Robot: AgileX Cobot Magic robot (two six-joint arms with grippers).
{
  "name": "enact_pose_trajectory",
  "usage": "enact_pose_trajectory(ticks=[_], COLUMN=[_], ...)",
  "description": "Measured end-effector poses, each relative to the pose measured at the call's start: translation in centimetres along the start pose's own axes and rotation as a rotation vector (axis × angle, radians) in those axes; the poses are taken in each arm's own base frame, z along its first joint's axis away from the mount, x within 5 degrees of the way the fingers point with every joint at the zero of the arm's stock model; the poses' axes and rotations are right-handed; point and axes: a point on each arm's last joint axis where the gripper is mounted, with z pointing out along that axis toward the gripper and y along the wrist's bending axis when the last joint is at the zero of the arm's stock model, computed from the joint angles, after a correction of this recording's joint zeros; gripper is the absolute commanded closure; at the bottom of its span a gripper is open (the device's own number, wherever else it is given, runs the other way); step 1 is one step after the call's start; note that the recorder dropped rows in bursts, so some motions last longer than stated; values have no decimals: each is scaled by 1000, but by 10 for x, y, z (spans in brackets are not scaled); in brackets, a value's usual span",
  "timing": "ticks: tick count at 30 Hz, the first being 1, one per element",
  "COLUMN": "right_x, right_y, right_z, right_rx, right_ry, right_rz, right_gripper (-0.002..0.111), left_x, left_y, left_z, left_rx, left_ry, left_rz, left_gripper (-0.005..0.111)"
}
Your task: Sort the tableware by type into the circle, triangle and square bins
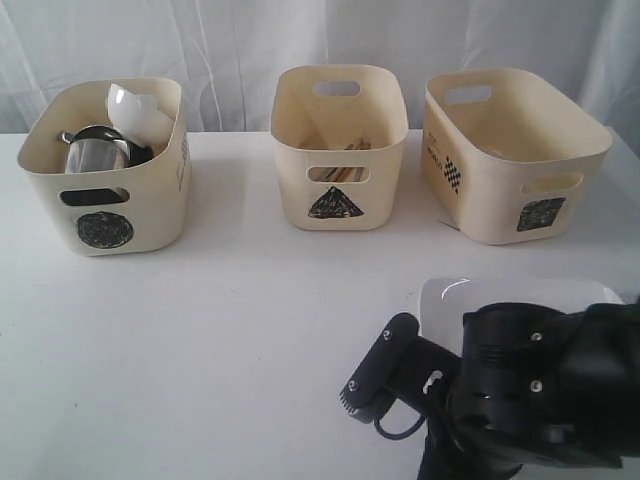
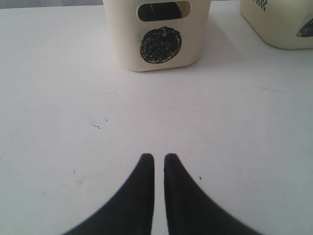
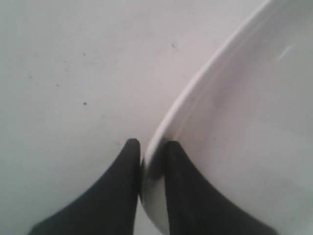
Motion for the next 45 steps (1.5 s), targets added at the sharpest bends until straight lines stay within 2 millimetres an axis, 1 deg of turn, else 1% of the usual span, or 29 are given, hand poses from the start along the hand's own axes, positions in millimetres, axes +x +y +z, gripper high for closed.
enact_pose_trajectory(ticks=[4,7,11,19,23,33,36,39,41,42,43,44,45], right_x=[6,14,26,51,59,62,62,62,63,62,63,63,63], right_y=[-7,-13,-19,-27,-33,-46,-48,-49,-51,-54,-56,-61,-63], right_z=[-26,-47,-69,-111,-131,-172,-177,-176,-181,-192,-197,-210,-215], right_rx=[15,31,35,-64,-99,-145,-142,-134,-131,-135,-138,-140,-140], right_ry=[-62,-99,-145,-315,-412,-562,-581,-572,-576,-609,-631,-677,-693], right_rz=[21,37,64,167,212,276,280,279,279,288,293,301,300], right_gripper=[108,108,108,108,108,108,108,108,108,108,108,108,108], left_x=[0,0,0,0,0,0,0,0,0,0,0,0,0], left_y=[0,0,0,0,0,0,0,0,0,0,0,0,0], left_z=[0,0,0,0,0,0,0,0,0,0,0,0,0], left_rx=[0,0,0,0,0,0,0,0,0,0,0,0,0], left_ry=[0,0,0,0,0,0,0,0,0,0,0,0,0], left_rz=[0,0,0,0,0,0,0,0,0,0,0,0,0], left_gripper=[92,92,92,92,92,92,92,92,92,92,92,92,92])
